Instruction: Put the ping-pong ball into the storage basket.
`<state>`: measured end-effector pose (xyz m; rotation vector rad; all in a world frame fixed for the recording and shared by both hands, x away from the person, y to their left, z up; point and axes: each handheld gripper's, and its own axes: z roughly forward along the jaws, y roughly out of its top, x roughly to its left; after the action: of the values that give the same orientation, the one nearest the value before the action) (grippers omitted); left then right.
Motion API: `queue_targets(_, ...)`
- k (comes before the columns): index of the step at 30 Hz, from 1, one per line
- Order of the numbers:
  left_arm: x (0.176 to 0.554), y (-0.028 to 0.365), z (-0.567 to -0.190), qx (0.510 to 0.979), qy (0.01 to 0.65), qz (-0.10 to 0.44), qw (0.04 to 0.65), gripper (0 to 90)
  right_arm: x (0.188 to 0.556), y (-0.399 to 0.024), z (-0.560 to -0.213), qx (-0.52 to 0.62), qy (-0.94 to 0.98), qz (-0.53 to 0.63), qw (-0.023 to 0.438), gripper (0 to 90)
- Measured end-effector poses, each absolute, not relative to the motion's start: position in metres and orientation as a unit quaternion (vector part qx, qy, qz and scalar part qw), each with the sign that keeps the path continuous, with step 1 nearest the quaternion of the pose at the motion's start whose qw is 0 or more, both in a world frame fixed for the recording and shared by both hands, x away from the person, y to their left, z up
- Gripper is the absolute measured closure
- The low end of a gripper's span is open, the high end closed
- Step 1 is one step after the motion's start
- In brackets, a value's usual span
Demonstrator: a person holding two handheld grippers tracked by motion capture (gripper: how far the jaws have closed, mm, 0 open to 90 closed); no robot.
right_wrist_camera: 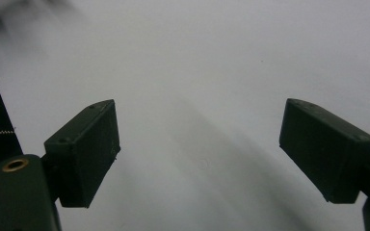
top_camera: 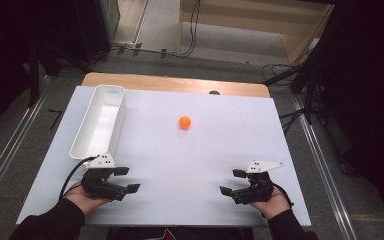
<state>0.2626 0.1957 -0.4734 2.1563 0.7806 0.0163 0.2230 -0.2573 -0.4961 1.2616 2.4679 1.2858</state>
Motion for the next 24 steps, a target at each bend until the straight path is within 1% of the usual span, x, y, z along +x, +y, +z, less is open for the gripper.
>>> queue_targets(4,0.2636,0.195,-0.473,0.855,0.31,0.0,0.415,24.9,0.223,-0.258,-0.4967,0.411,0.809,0.419,0.045,12.9)
queue_targets(11,0.2604,0.1896,-0.4725,0.859,0.307,0.009,0.409,24.9,0.224,-0.2553,-0.4981,0.416,0.81,0.412,0.041,12.9)
queue_targets(20,0.2631,0.1891,-0.474,0.858,0.307,0.006,0.411,24.9,0.2224,-0.2572,-0.4979,0.42,0.807,0.413,0.042,12.9)
queue_targets(24,0.2632,0.1894,-0.4731,0.855,0.308,-0.003,0.417,24.9,0.2231,-0.2575,-0.4987,0.428,0.805,0.408,0.046,12.9)
